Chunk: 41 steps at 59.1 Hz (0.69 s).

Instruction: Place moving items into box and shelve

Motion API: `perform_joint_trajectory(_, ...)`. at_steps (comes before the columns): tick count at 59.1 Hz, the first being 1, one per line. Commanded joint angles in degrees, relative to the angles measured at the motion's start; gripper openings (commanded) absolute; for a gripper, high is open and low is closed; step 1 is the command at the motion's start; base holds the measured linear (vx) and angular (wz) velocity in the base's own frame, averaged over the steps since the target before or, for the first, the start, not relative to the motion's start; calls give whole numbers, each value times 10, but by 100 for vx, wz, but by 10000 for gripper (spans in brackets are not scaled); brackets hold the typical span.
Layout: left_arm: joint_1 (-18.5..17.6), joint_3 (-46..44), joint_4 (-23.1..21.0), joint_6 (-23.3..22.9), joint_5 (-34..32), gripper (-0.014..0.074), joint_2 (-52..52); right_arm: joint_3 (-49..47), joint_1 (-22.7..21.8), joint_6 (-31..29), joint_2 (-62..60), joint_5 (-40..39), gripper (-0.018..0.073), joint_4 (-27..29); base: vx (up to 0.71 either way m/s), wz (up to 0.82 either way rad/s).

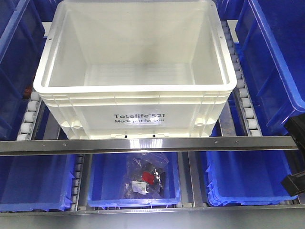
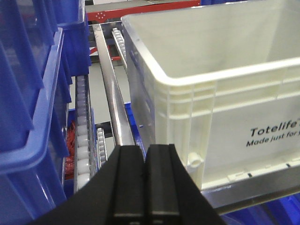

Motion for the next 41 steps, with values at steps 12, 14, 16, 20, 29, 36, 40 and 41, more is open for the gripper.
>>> perform_joint_trajectory(12, -3, 107, -5, -59, -161, -22, -52, -17, 1, -7, 7, -3, -15, 4, 0, 0)
perform_joint_trajectory(14, -3, 107, 1, -55, -162, -22, -52, -17, 1, -7, 7, -3, -15, 4, 0, -1)
perform_joint_trajectory(16, -3, 107, 2, -55, -161, -22, -52, -17, 1, -7, 7, -3, -15, 4, 0, 0)
perform_joint_trajectory(20, -3, 107, 2, -55, -156, -22, -52, -17, 1, -7, 7, -4, -15, 4, 0, 0)
perform_joint_trajectory(29, -3, 107, 2, -55, -148, -22, -52, -17, 1, -7, 7, -4, -15, 4, 0, 0)
perform_joint_trajectory(36, -3, 107, 2, -55, -148, -22, -52, -17, 1, -7, 7, -4, -15, 4, 0, 0)
perform_joint_trajectory(40, -3, 107, 2, -55, -148, -22, -52, -17, 1, -7, 7, -4, -15, 4, 0, 0)
perform_joint_trajectory(41, -3, 107, 2, -55, -148, -22, -52, -17, 1, -7, 7, -4, -15, 4, 0, 0)
